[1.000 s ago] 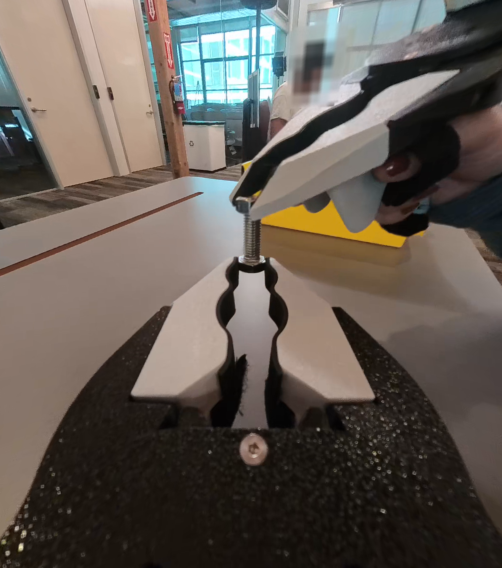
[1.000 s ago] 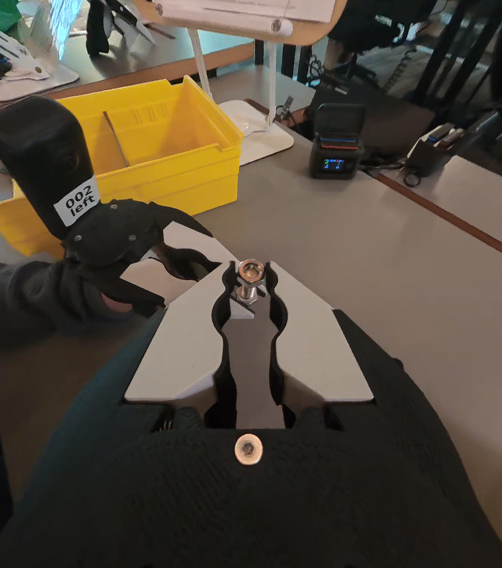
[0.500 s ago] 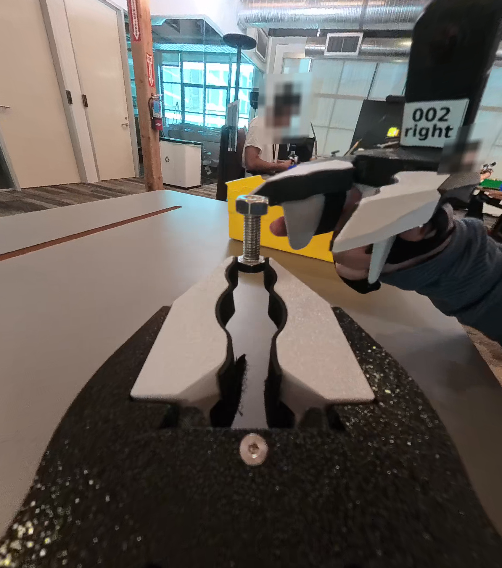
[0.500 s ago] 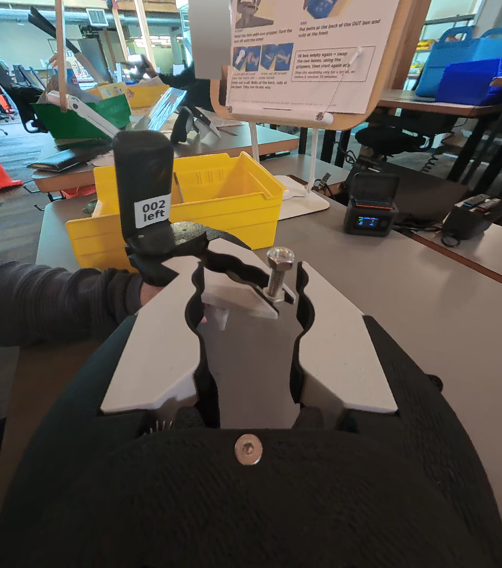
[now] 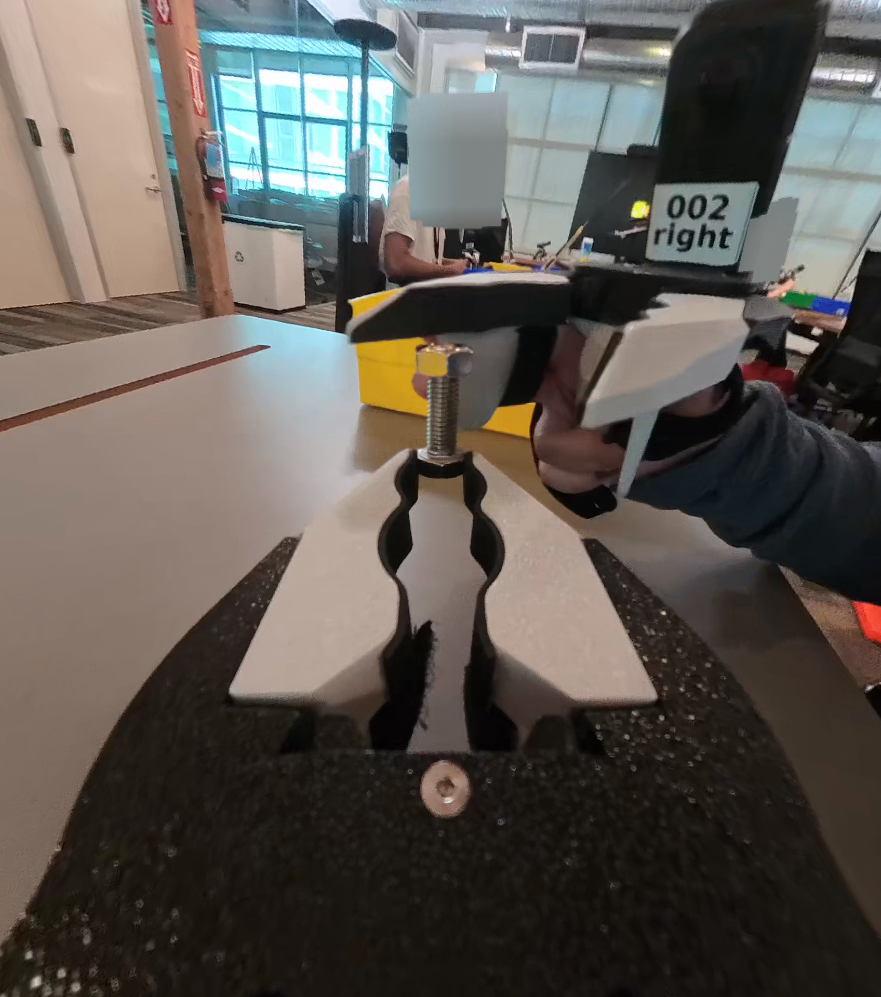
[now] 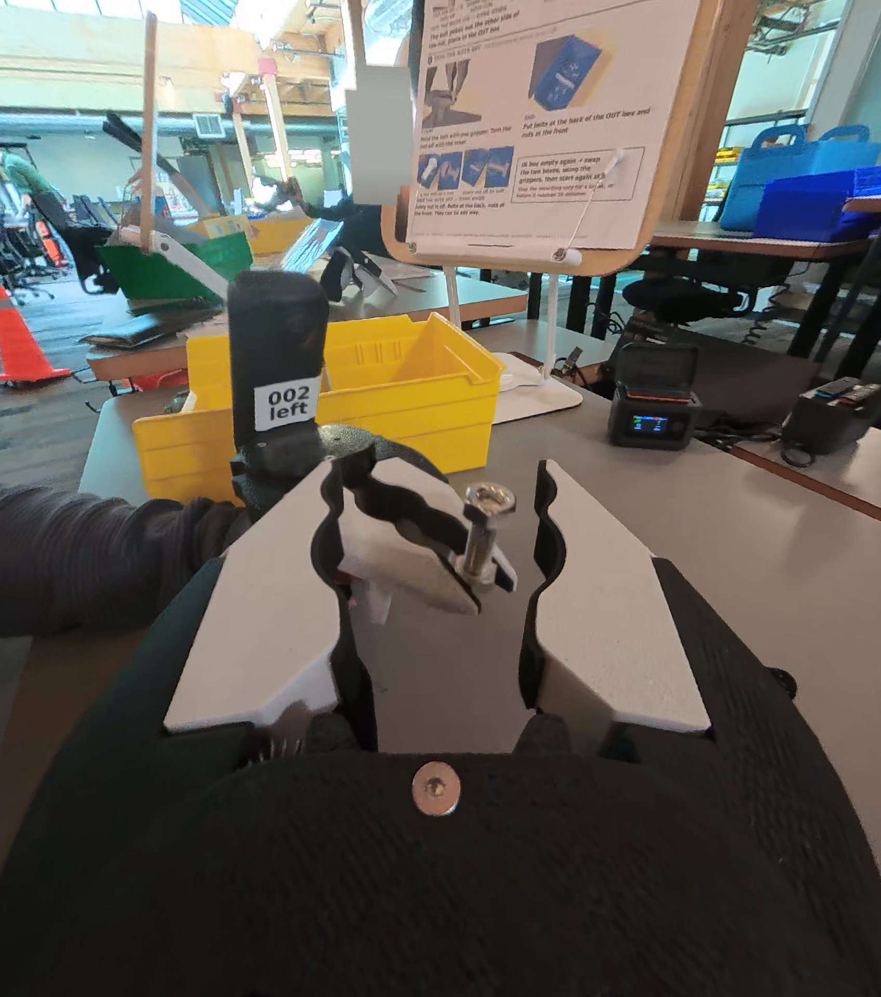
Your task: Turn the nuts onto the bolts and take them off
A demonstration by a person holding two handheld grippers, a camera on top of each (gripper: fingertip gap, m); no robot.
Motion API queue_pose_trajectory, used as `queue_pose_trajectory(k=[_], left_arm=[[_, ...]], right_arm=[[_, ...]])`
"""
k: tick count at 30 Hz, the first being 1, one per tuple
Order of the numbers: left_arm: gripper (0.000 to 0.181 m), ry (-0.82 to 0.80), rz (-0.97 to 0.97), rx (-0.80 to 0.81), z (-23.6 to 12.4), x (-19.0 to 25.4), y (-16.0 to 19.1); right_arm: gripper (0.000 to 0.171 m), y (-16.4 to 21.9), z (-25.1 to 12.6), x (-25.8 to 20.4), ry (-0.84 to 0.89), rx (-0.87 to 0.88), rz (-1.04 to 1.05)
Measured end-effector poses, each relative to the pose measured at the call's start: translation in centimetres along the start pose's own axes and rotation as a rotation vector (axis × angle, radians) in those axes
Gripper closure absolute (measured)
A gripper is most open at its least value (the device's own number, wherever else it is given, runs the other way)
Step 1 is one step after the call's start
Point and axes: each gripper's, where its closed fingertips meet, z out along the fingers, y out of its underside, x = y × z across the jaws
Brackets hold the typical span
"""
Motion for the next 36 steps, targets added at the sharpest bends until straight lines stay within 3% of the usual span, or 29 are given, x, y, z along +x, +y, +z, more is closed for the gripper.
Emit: queue_pose_trajectory(k=[6,10,14,17,22,25,28,33,36], left_arm=[[0.167,-0.056,-0.041,0.047,-1.3,-2.0,-1.1],[0.167,0.080,-0.024,0.006,-0.3,0.6,-0.6],[0.167,0.044,-0.018,-0.020,-0.3,0.0,0.0],[0.167,0.000,-0.065,0.033,-1.2,-1.6,-0.8],[0.167,0.126,-0.053,0.017,-0.5,0.9,-0.7],[0.167,0.084,-0.042,0.006,-0.7,0.2,-0.5],[0.167,0.030,-0.085,0.053,-1.6,-1.4,-1.5],[0.167,0.099,-0.020,-0.009,-0.4,0.9,-0.5],[0.167,0.051,-0.012,-0.019,-0.5,0.1,-0.3]], right_arm=[[0.108,0.4,-1.3,-0.3,0.003,0.009,-0.052],[0.095,-0.2,-0.3,-0.2,-0.011,0.037,-0.033],[0.092,0.3,0.2,-1.7,-0.078,0.024,-0.044],[0.109,-0.3,-1.0,-1.6,-0.083,0.060,-0.044],[0.106,-0.4,-0.3,-0.7,-0.088,0.075,-0.016],[0.101,-0.1,-0.1,-1.5,-0.132,0.060,0.004],[0.116,-0.3,-1.5,-1.2,-0.137,0.089,0.029],[0.102,-0.1,-0.2,-0.1,-0.087,0.086,0.035],[0.099,0.4,0.5,-1.4,-0.120,0.056,0.008]])
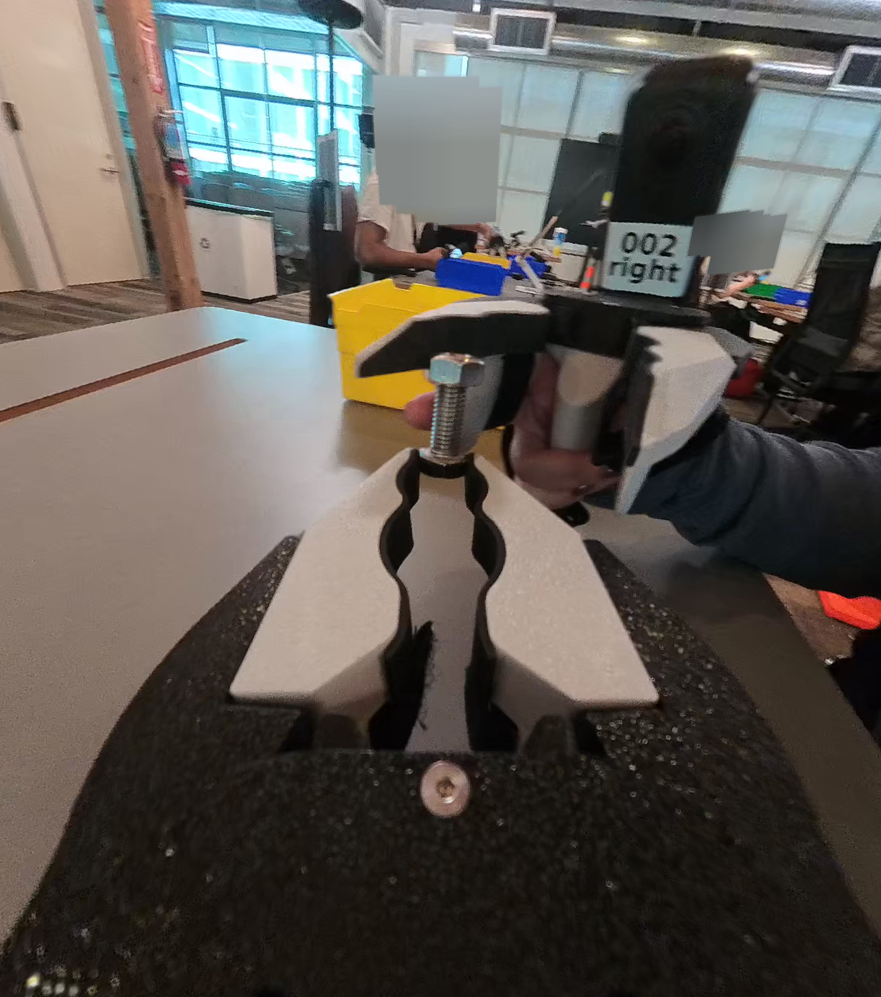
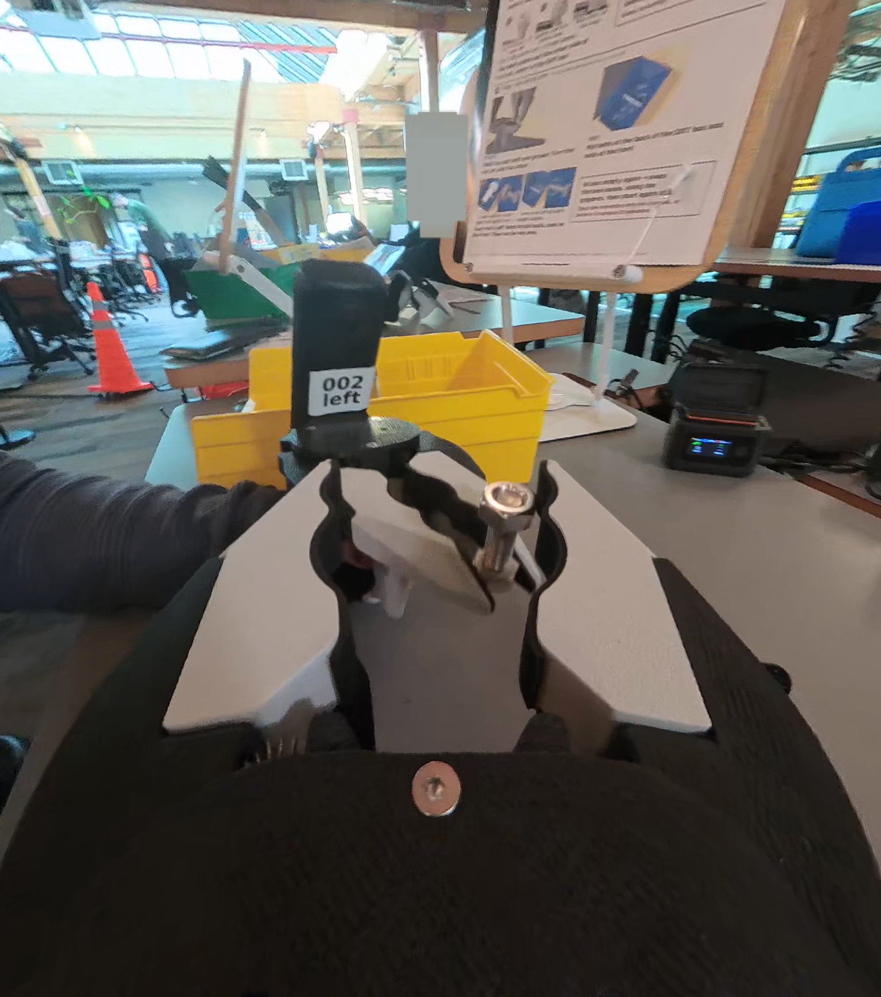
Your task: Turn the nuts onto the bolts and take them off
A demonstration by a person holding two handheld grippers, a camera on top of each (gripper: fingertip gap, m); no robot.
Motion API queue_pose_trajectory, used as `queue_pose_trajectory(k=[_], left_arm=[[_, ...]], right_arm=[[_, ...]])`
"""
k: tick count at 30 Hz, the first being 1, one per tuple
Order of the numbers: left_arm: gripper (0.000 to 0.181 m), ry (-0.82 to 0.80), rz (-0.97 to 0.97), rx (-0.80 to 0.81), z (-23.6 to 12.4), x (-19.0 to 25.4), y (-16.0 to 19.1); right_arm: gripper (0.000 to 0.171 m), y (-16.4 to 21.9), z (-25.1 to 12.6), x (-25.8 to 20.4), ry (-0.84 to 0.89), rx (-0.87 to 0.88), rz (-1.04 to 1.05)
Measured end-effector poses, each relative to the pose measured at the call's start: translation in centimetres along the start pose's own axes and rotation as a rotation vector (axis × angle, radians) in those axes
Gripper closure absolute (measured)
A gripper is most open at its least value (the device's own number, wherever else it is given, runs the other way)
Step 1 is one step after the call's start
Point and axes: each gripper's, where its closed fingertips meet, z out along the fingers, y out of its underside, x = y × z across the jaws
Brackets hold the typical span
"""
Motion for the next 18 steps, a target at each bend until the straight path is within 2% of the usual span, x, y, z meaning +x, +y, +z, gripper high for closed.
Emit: queue_pose_trajectory(k=[2,3,5,9,13,14,15,18], left_arm=[[0.167,-0.068,-0.030,0.037,-1.0,-1.6,-0.7],[0.167,-0.082,-0.054,0.063,-1.4,-2.1,-1.1],[0.167,-0.061,-0.055,0.076,-1.5,-2.0,-1.5],[0.167,0.029,0.005,-0.006,0.1,0.6,-0.1],[0.167,-0.037,-0.005,0.013,-0.6,-0.8,-0.4],[0.167,-0.061,-0.026,0.039,-1.1,-1.5,-0.9],[0.167,-0.072,-0.049,0.065,-1.5,-2.0,-1.3],[0.167,-0.038,-0.040,0.057,-1.4,-1.4,-1.4]], right_arm=[[0.102,0.1,-0.7,0.4,0.022,-0.004,-0.016],[0.114,0.0,-1.1,0.6,0.019,0.007,0.001],[0.113,-0.2,-1.3,1.4,0.049,0.027,0.023],[0.107,0.3,0.0,1.3,0.046,0.009,-0.005],[0.106,0.3,0.0,0.6,0.018,0.015,-0.002],[0.110,0.2,-0.5,0.7,0.018,0.028,-0.001],[0.121,0.0,-1.0,0.7,0.005,0.040,0.015],[0.112,-0.3,-1.0,1.7,0.048,0.066,0.027]])
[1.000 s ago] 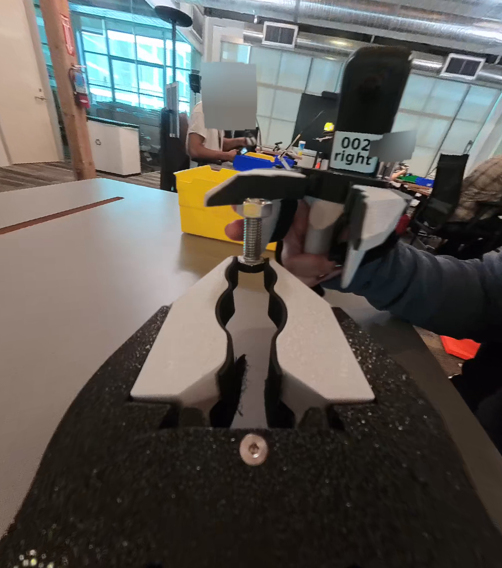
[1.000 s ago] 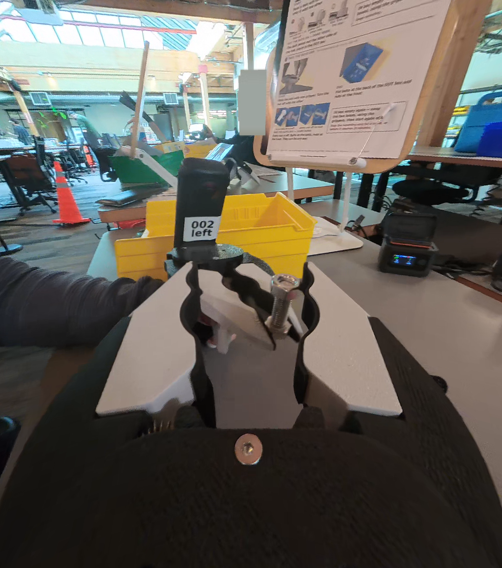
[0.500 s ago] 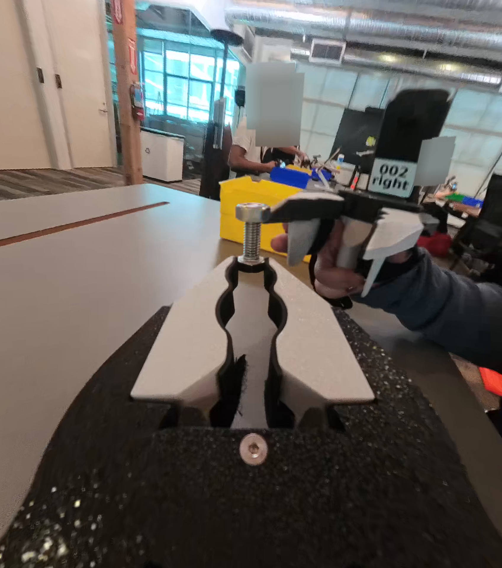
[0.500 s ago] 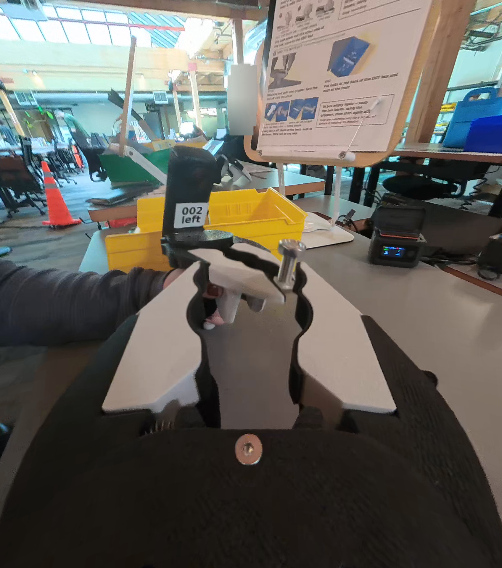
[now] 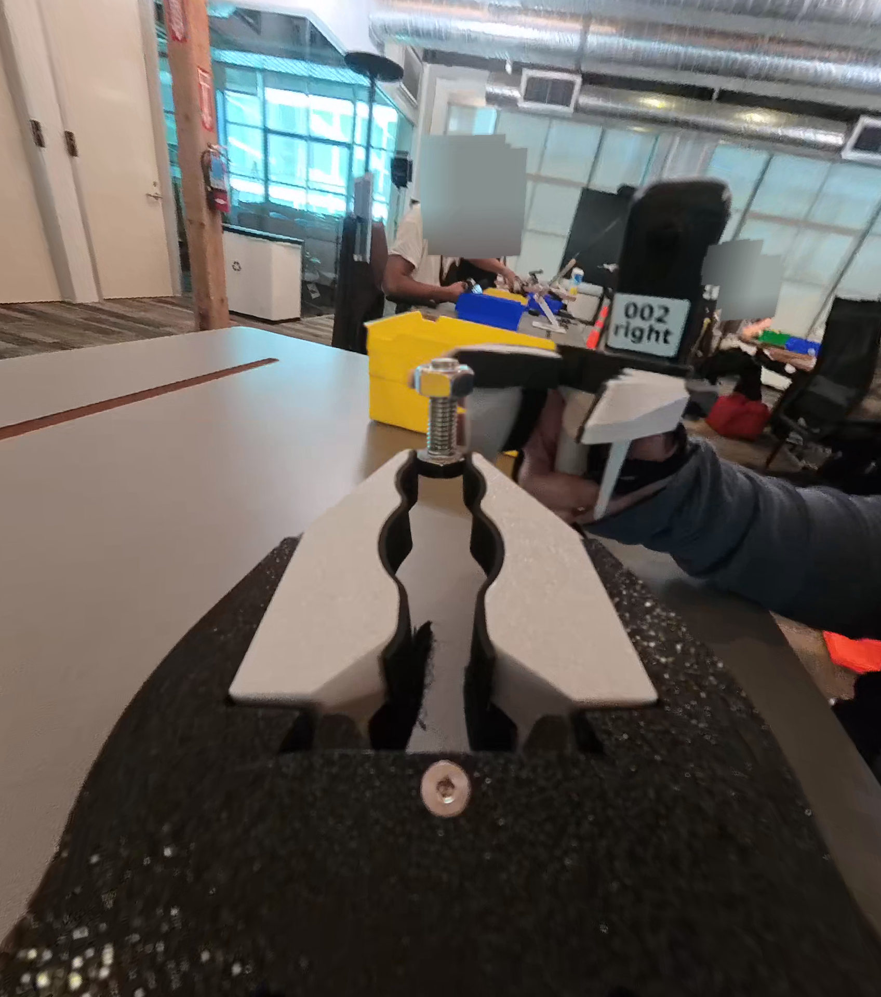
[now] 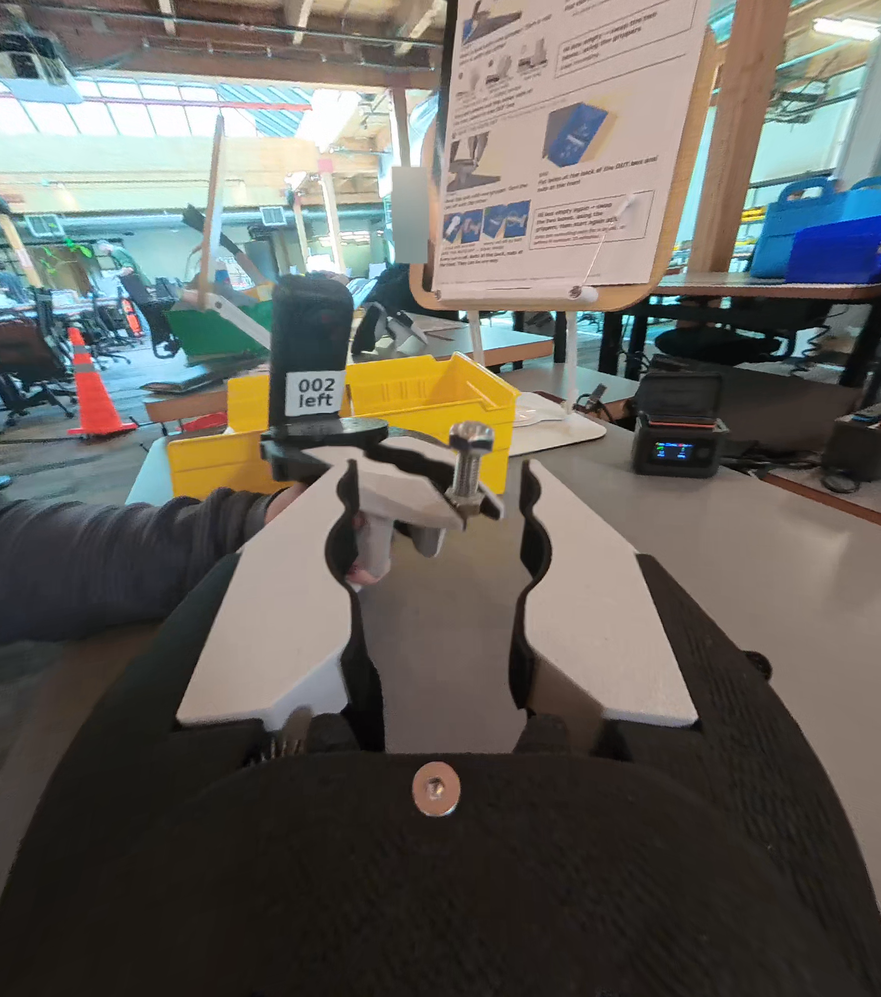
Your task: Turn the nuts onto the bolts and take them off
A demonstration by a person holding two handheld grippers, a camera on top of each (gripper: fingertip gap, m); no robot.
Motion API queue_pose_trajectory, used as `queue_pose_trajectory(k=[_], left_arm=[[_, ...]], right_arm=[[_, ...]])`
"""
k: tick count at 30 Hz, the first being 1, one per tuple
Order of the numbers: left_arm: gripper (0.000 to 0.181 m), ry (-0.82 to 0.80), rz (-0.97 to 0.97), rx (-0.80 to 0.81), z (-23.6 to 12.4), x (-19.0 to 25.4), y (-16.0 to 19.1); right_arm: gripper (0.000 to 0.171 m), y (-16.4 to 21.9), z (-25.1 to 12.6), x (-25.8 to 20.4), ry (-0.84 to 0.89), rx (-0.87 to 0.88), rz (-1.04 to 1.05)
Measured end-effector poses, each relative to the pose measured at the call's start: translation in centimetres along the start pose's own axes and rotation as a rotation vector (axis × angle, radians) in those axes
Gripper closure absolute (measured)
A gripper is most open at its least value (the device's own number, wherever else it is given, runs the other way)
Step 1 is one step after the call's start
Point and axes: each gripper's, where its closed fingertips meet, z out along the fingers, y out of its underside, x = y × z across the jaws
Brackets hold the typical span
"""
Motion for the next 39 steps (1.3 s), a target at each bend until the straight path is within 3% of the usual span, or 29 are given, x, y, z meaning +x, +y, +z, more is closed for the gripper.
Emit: queue_pose_trajectory(k=[4,7,12,19,22,27,31,32,33,39], left_arm=[[0.167,0.073,0.037,-0.077,1.4,2.1,1.6],[0.167,0.031,0.037,-0.063,0.9,1.2,1.3],[0.167,0.009,-0.006,0.000,0.1,0.2,0.0],[0.167,-0.001,0.031,-0.011,0.4,0.6,0.3],[0.167,-0.053,-0.019,0.065,-0.8,-1.0,-1.0],[0.167,0.026,-0.008,0.041,0.1,0.7,-0.5],[0.167,-0.021,-0.009,0.065,-0.2,-0.1,-0.8],[0.167,-0.046,-0.033,0.100,-0.9,-0.9,-1.4],[0.167,-0.065,-0.060,0.134,-1.5,-1.6,-2.0],[0.167,0.045,-0.035,0.085,0.0,0.9,-1.1]], right_arm=[[0.104,0.4,1.4,-1.1,-0.037,-0.025,-0.031],[0.102,0.6,1.2,-1.6,-0.052,-0.037,-0.037],[0.112,0.2,-0.1,-0.4,-0.026,-0.003,0.008],[0.096,0.2,1.4,-1.5,-0.033,-0.014,-0.042],[0.109,0.4,0.4,-1.3,-0.050,-0.004,-0.005],[0.097,-0.5,1.2,-0.7,-0.021,0.046,0.002],[0.093,-0.4,1.6,-1.7,-0.050,0.048,0.010],[0.098,-0.3,1.2,-1.9,-0.062,0.051,0.014],[0.115,-0.2,0.6,-2.2,-0.093,0.053,0.029],[0.096,-1.4,1.3,-0.7,-0.037,0.105,0.058]])
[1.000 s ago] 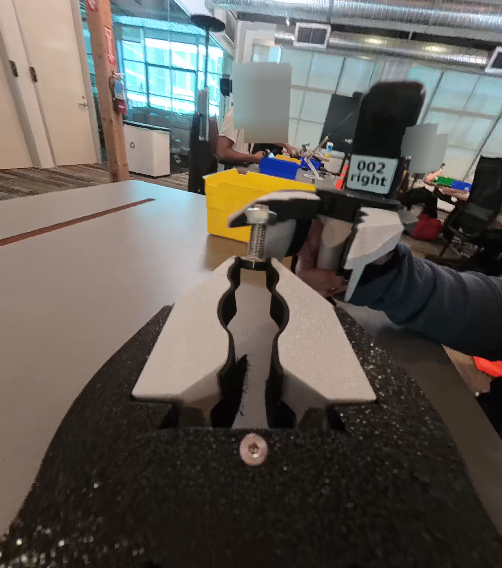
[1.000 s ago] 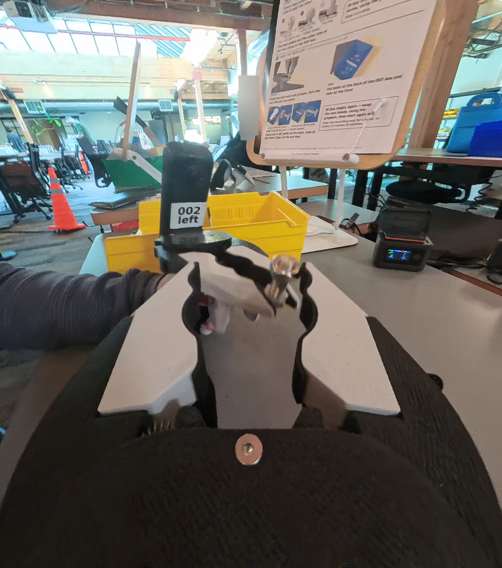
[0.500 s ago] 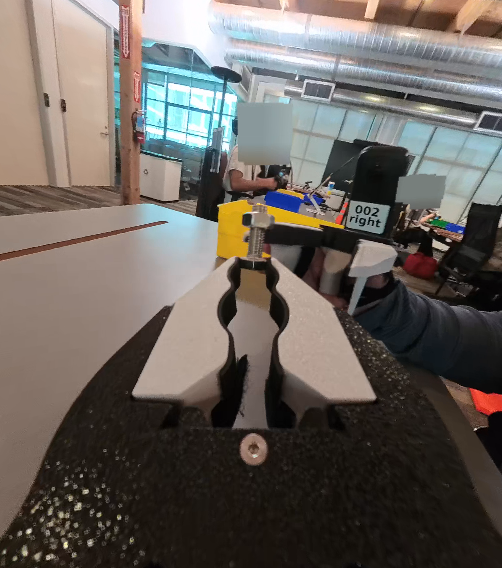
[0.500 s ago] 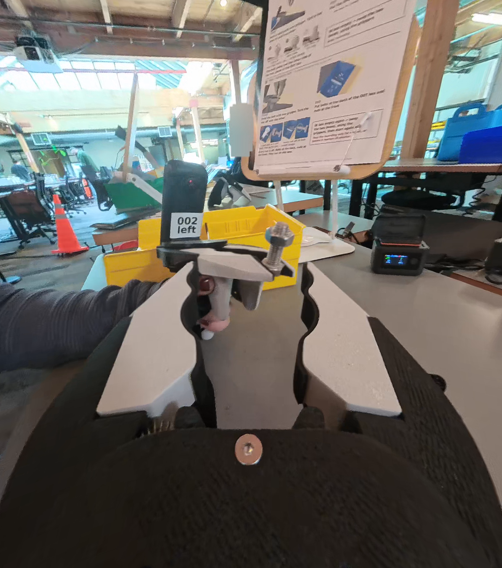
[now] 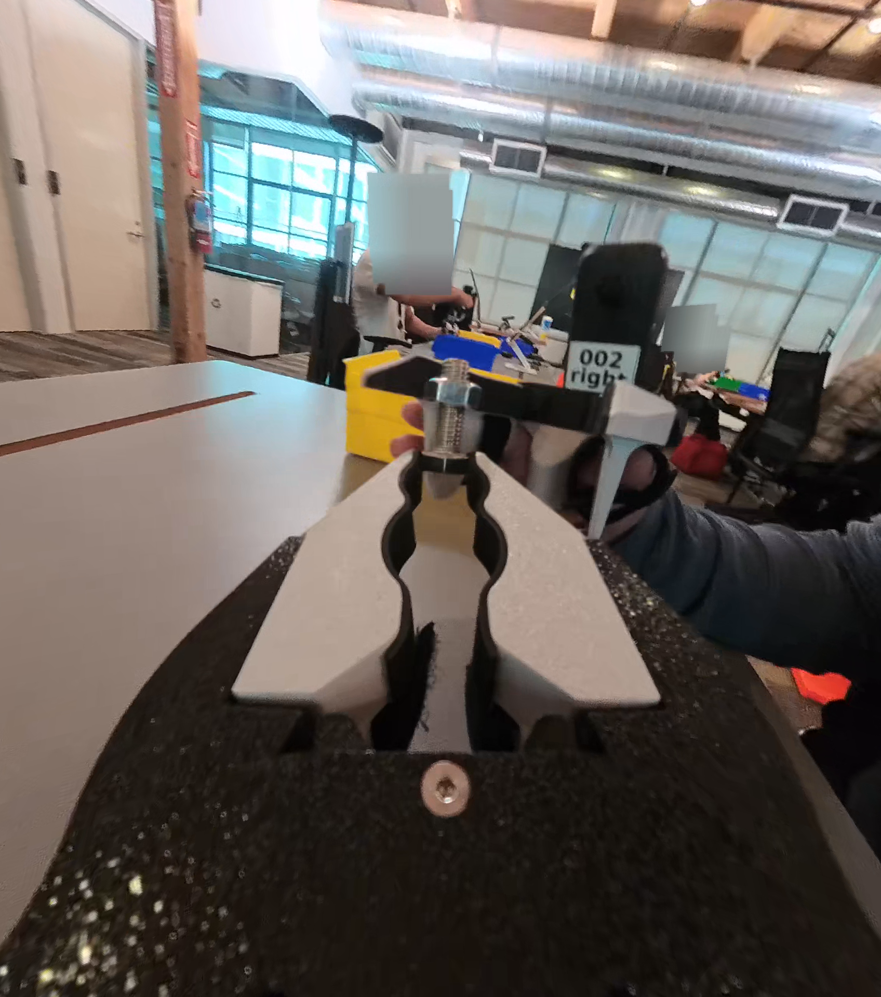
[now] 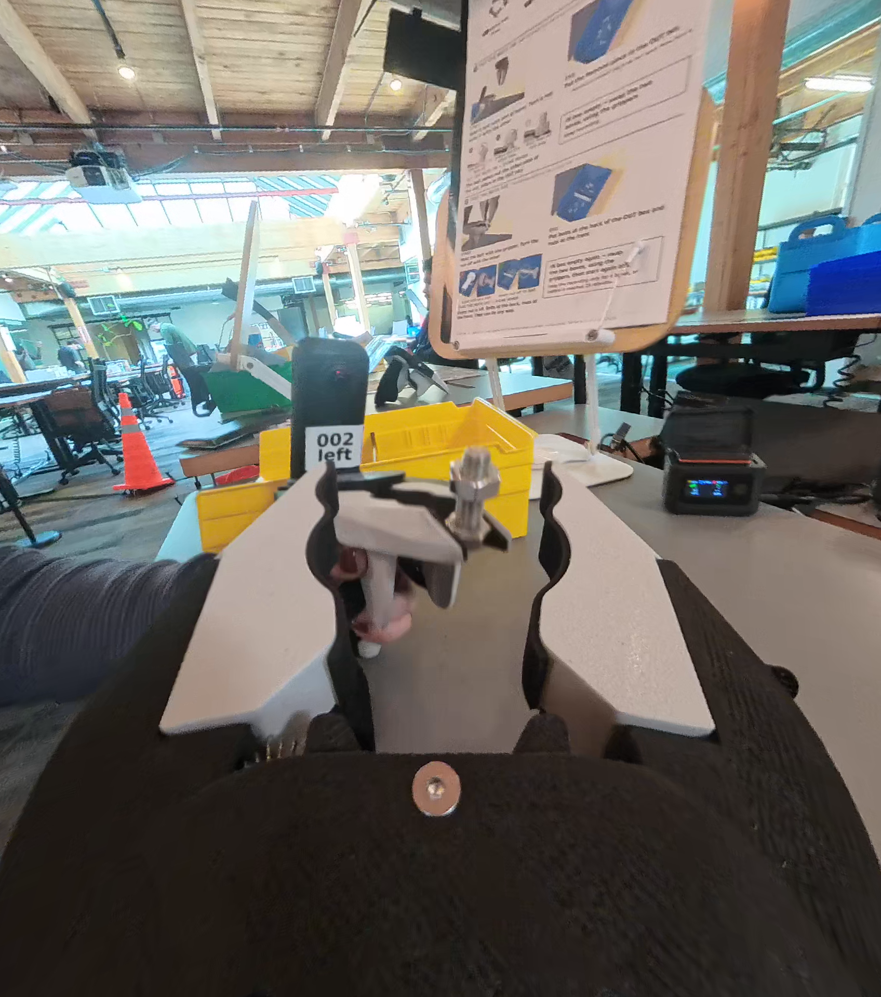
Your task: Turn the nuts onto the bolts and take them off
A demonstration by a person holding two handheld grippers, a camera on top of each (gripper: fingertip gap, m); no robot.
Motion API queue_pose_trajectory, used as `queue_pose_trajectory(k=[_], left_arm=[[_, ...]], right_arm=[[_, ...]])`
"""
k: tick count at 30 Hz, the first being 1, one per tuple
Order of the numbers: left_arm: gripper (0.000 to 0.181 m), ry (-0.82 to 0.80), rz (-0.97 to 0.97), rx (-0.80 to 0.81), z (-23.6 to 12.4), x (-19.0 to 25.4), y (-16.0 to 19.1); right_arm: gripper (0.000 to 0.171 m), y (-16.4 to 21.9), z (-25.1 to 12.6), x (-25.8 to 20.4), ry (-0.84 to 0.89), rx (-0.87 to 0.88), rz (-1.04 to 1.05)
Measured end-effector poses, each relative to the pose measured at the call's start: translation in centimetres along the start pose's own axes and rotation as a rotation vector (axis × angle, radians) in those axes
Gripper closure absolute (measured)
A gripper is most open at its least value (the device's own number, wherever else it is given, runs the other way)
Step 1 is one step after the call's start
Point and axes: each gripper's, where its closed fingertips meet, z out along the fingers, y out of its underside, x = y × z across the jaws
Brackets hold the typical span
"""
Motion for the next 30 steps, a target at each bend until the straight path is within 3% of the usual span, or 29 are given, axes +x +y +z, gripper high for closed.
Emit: queue_pose_trajectory(k=[4,8,13,17,20,25,30], left_arm=[[0.167,-0.033,0.013,0.003,-0.1,-0.4,0.0],[0.167,-0.096,-0.022,0.061,-1.5,-2.2,-1.3],[0.167,-0.010,0.017,0.000,0.1,0.0,0.0],[0.167,-0.073,0.027,0.015,-0.4,-1.1,-0.3],[0.167,-0.143,-0.010,0.055,-1.6,-3.0,-1.0],[0.167,-0.032,0.039,-0.002,-0.1,-0.4,-0.1],[0.167,-0.142,0.035,0.019,-0.9,-2.4,-0.4]], right_arm=[[0.091,0.2,0.7,-1.3,-0.035,-0.008,-0.014],[0.104,-0.1,-0.8,-0.5,0.004,0.030,0.015],[0.089,0.6,0.9,-0.4,0.016,-0.015,-0.018],[0.088,0.6,1.2,-1.1,-0.003,0.005,-0.006],[0.098,0.8,0.4,-0.8,0.001,0.007,0.018],[0.088,0.6,1.4,0.2,0.058,-0.001,-0.020],[0.085,0.8,1.1,-0.8,0.038,0.019,-0.015]])
